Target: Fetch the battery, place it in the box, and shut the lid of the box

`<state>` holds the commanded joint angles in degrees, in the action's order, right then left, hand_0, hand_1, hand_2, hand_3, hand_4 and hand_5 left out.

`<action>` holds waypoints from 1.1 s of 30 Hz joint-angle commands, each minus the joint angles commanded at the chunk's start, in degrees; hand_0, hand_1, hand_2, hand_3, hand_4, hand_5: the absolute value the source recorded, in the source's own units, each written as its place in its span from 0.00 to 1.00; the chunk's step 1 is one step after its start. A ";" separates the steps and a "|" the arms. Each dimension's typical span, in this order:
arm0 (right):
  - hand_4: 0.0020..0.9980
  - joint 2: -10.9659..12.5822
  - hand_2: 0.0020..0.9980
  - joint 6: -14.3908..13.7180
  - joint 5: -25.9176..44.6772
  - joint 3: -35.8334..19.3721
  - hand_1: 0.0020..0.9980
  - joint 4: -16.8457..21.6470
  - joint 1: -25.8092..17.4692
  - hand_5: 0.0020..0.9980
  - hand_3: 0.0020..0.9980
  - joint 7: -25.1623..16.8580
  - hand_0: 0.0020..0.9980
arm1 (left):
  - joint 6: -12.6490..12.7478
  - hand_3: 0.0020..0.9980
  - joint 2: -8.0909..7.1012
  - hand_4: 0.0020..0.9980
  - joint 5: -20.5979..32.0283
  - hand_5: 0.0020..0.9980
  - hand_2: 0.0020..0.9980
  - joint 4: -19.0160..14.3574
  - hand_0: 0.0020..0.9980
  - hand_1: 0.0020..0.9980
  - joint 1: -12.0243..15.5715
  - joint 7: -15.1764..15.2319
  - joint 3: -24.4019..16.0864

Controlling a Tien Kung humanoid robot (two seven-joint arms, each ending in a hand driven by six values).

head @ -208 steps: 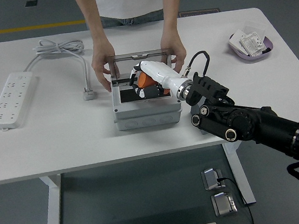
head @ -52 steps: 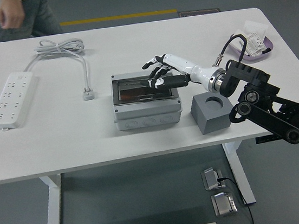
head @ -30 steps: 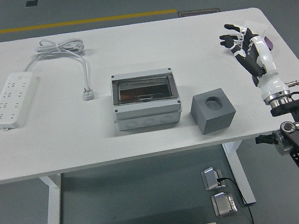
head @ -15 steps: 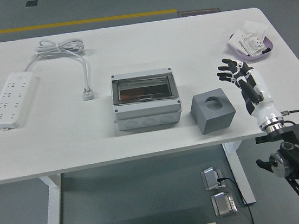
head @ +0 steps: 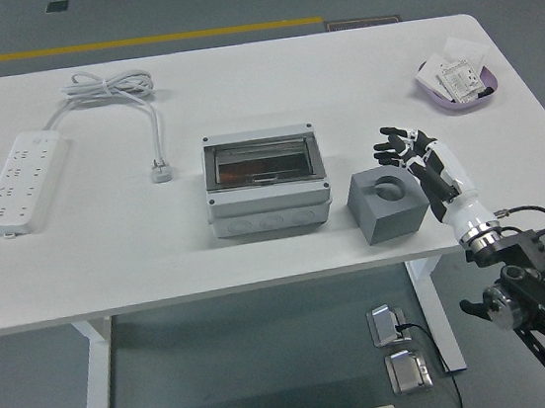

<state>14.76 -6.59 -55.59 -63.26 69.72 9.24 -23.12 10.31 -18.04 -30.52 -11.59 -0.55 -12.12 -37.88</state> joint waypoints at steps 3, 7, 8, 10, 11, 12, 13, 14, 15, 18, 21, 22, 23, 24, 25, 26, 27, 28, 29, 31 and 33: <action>0.89 -0.14 0.65 -0.23 -0.45 0.00 0.69 0.13 -0.16 0.53 0.71 -0.18 0.76 | 0.00 0.63 -0.09 0.66 -0.09 0.08 0.64 -0.04 0.63 0.69 0.37 -0.06 -0.03; 0.89 -0.34 0.65 -0.57 -0.94 -0.19 0.69 0.18 -0.23 0.53 0.71 -0.56 0.76 | -0.01 0.63 -0.05 0.66 -0.16 0.08 0.64 -0.11 0.63 0.69 1.09 -0.23 -0.13; 0.89 -0.40 0.65 -0.69 -1.02 -0.29 0.69 0.16 -0.21 0.53 0.71 -0.69 0.76 | -0.02 0.63 -0.04 0.66 -0.07 0.08 0.64 -0.12 0.63 0.69 1.29 -0.25 -0.10; 0.89 -0.54 0.66 -0.93 -1.24 -0.60 0.69 0.01 -0.07 0.56 0.71 -1.00 0.76 | -0.04 0.63 -0.01 0.67 0.30 0.08 0.64 -0.14 0.63 0.69 1.66 -0.24 0.05; 0.89 -0.61 0.66 -1.09 -1.32 -0.74 0.69 -0.08 0.01 0.56 0.71 -1.19 0.76 | -0.06 0.63 0.00 0.67 0.55 0.08 0.64 -0.14 0.63 0.69 1.84 -0.22 0.18; 0.89 -0.70 0.66 -1.27 -1.40 -0.85 0.69 -0.20 0.09 0.56 0.71 -1.40 0.76 | -0.07 0.63 0.00 0.67 0.80 0.08 0.64 -0.14 0.63 0.69 2.01 -0.19 0.29; 0.89 -0.84 0.66 -1.46 -1.48 -0.96 0.69 -0.41 0.22 0.56 0.71 -1.63 0.76 | -0.08 0.63 0.01 0.67 1.11 0.08 0.64 -0.14 0.63 0.69 2.18 -0.15 0.42; 0.89 -0.98 0.66 -1.64 -1.53 -1.04 0.69 -0.65 0.37 0.56 0.71 -1.85 0.76 | -0.10 0.63 0.04 0.67 1.39 0.08 0.64 -0.14 0.63 0.69 2.35 -0.13 0.53; 0.89 -1.15 0.66 -1.81 -1.58 -1.15 0.69 -0.93 0.54 0.59 0.70 -2.06 0.76 | -0.14 0.63 0.07 0.67 1.68 0.08 0.64 -0.15 0.63 0.69 2.53 -0.12 0.67; 0.89 -1.57 0.66 -2.09 -1.74 -1.50 0.69 -1.62 1.02 0.59 0.70 -2.46 0.76 | -0.28 0.63 0.17 0.67 2.55 0.08 0.64 -0.17 0.63 0.69 3.01 -0.03 1.13; 0.89 -1.73 0.65 -2.28 -1.98 -1.66 0.69 -2.16 1.55 0.59 0.69 -2.71 0.75 | -0.45 0.64 0.31 0.67 3.58 0.08 0.64 -0.19 0.63 0.69 3.54 0.10 1.70; 0.89 -1.72 0.65 -2.32 -2.01 -1.69 0.69 -2.30 1.70 0.59 0.69 -2.78 0.75 | -0.51 0.64 0.34 0.67 3.83 0.08 0.64 -0.19 0.63 0.69 3.68 0.14 1.85; 0.89 -1.70 0.65 -2.37 -2.01 -1.75 0.69 -2.43 1.87 0.59 0.69 -2.85 0.75 | -0.55 0.64 0.34 0.67 4.10 0.08 0.64 -0.19 0.63 0.69 3.81 0.19 2.01; 0.89 -1.65 0.65 -2.43 -2.00 -1.83 0.69 -2.59 2.13 0.59 0.69 -2.92 0.75 | -0.58 0.64 0.31 0.67 4.39 0.08 0.64 -0.18 0.63 0.69 3.89 0.27 2.17; 0.89 -1.61 0.65 -2.48 -1.98 -1.94 0.69 -2.76 2.39 0.59 0.69 -2.99 0.75 | -0.62 0.64 0.26 0.67 4.61 0.08 0.64 -0.17 0.63 0.69 3.91 0.31 2.28; 0.89 -1.58 0.65 -2.53 -1.98 -2.08 0.69 -2.90 2.62 0.59 0.69 -3.03 0.75 | -0.66 0.64 0.19 0.67 4.79 0.08 0.64 -0.15 0.63 0.69 3.88 0.36 2.37; 0.90 -1.58 0.63 -2.58 -1.99 -2.26 0.68 -3.05 2.86 0.58 0.67 -3.08 0.74 | -0.68 0.63 0.09 0.67 5.05 0.08 0.64 -0.12 0.63 0.69 3.82 0.44 2.51; 0.90 -1.60 0.63 -2.61 -2.03 -2.51 0.68 -3.24 3.10 0.58 0.67 -3.12 0.74 | -0.68 0.63 -0.01 0.67 5.48 0.08 0.64 -0.08 0.63 0.69 3.71 0.60 2.75; 0.90 -1.63 0.63 -2.63 -2.09 -2.78 0.68 -3.43 3.35 0.58 0.67 -3.15 0.74 | -0.68 0.63 -0.12 0.67 5.90 0.08 0.64 -0.05 0.63 0.69 3.58 0.75 2.99; 0.90 -1.69 0.63 -2.64 -2.24 -3.25 0.68 -3.74 3.83 0.58 0.67 -3.14 0.74 | -0.70 0.63 -0.29 0.67 6.43 0.08 0.64 0.01 0.63 0.69 3.32 0.95 3.26; 0.89 -1.73 0.63 -2.56 -2.41 -3.60 0.68 -3.95 4.23 0.54 0.67 -3.05 0.74 | -0.69 0.63 -0.39 0.67 6.88 0.08 0.64 0.06 0.63 0.69 3.14 1.13 3.52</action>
<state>13.03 -9.15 -58.01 -66.86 65.77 13.47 -26.16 9.63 -18.43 -23.64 -11.53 2.58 -10.99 -34.36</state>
